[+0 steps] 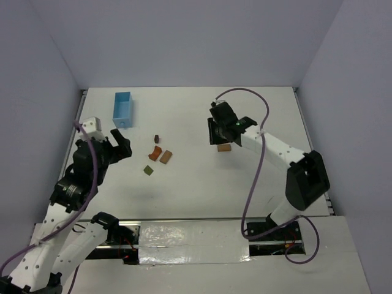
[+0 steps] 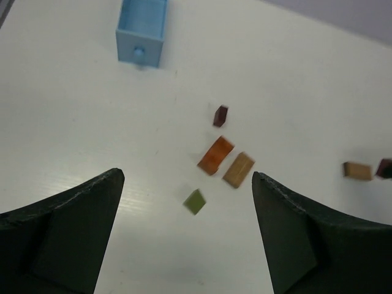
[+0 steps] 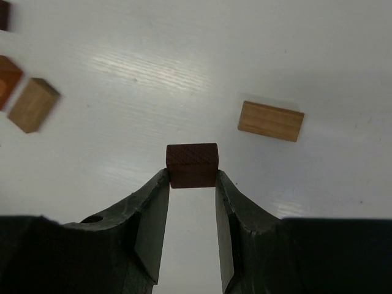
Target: Build the wood block tower
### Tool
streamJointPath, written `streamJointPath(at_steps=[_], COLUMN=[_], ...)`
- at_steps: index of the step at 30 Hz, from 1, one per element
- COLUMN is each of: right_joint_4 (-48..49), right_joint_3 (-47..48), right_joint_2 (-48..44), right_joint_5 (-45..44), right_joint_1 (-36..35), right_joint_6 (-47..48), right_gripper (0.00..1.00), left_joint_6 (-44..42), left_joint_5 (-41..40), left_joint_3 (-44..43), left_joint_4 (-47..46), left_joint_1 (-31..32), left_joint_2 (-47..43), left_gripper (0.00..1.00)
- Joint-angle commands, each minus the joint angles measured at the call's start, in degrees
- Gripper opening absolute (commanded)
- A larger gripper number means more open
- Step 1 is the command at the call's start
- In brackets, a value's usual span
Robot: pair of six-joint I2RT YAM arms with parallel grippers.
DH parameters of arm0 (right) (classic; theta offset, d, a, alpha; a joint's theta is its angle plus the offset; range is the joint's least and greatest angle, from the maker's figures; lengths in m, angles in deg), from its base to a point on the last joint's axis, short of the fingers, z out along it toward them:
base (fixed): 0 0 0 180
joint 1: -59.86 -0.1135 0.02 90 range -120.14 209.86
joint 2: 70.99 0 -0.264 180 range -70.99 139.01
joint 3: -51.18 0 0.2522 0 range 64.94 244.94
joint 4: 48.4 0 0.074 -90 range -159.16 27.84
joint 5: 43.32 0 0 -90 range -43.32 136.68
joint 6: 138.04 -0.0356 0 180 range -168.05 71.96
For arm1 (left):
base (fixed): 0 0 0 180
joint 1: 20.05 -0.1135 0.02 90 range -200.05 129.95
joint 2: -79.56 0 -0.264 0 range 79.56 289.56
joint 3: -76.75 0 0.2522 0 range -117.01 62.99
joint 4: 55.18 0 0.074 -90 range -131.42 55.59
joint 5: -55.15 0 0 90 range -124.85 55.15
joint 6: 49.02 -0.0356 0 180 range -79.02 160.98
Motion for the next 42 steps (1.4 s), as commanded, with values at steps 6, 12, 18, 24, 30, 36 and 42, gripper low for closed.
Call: streamJointPath(at_steps=[6, 12, 18, 24, 30, 36, 42], right_joint_4=[-16.4, -15.4, -15.1, -15.4, -16.1, -16.4, -16.2], right_joint_3=[13.0, 15.1, 16.7, 18.1, 18.9, 19.1, 18.3], right_joint_2=[14.6, 20.1, 23.0, 24.5, 24.6, 25.8, 25.9], right_joint_5=[-1.1, -0.6, -0.2, -0.5, -0.9, -0.5, -0.4], right_joint_1=[4.1, 5.6, 6.4, 6.9, 7.2, 7.5, 7.6], right_joint_6=[-0.4, 0.6, 1.6, 1.9, 2.4, 2.3, 2.3], right_gripper=[0.00, 0.00, 0.00, 0.02, 0.05, 0.08, 0.17], left_joint_6=[-8.5, -9.0, -9.3, -9.5, -9.6, -9.6, -9.8], left_joint_5=[6.5, 8.9, 10.4, 11.4, 11.9, 11.9, 12.7], left_joint_3=[4.4, 4.6, 4.8, 4.8, 4.7, 4.7, 4.8], left_joint_4=[-0.9, -0.9, -1.1, -1.1, -0.9, -0.9, -0.9], left_joint_1=[-0.1, -0.1, -0.1, -0.1, -0.1, -0.1, -0.1], left_joint_2=[3.0, 3.8, 4.2, 4.9, 5.5, 5.5, 6.1], left_gripper=[0.98, 0.97, 0.97, 0.96, 0.96, 0.96, 0.95])
